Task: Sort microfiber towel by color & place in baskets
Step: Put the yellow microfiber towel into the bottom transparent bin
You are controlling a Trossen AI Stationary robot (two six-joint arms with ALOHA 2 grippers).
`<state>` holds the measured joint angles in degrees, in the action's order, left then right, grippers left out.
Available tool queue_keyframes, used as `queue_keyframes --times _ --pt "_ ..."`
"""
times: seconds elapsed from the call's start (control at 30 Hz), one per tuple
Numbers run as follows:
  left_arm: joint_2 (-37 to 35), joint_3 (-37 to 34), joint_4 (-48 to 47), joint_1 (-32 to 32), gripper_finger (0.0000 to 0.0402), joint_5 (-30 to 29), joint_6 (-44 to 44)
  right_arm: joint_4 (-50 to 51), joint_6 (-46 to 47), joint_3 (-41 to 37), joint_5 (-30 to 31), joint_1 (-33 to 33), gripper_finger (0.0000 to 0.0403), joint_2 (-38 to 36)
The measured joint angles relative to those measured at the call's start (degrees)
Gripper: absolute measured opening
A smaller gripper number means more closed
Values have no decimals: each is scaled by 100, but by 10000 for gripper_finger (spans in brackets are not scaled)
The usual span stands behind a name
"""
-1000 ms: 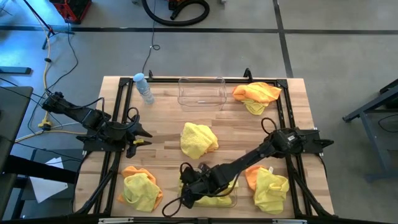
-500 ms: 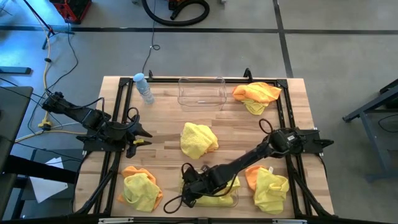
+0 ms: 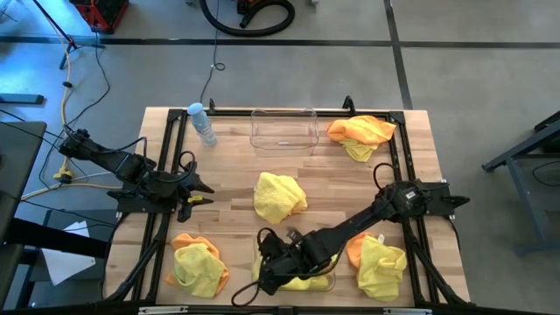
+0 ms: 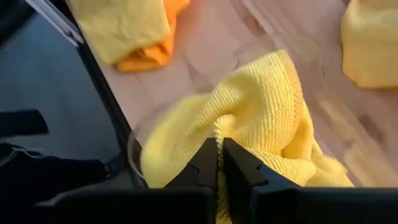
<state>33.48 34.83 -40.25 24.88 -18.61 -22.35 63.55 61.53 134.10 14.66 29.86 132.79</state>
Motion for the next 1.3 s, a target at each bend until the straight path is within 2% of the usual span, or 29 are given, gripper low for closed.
queue_keyframes --times 0.23,0.33,0.43,0.53,0.73,0.9,1.1,1.3 --pt "-1 0 2 0 135 0 2 -972 148 -956 52 -79 5 15" --pt "0 0 2 0 135 0 2 -1436 140 -1450 -139 -185 14 12" --pt "-1 2 3 0 135 0 3 -1912 296 -1904 -548 -299 44 15" --pt "1 0 2 0 135 0 9 -1948 509 -2121 -755 -379 84 18" --pt "0 0 -2 0 135 0 11 -1876 374 -1771 -1057 -450 150 18" --pt "1 0 -1 0 135 0 7 -1000 170 -926 -969 -447 160 18" --pt "0 0 1 0 135 0 -148 636 707 90 -255 -354 160 9" --pt "128 2 120 0 135 -134 -279 1504 983 -181 -128 -183 160 -265"
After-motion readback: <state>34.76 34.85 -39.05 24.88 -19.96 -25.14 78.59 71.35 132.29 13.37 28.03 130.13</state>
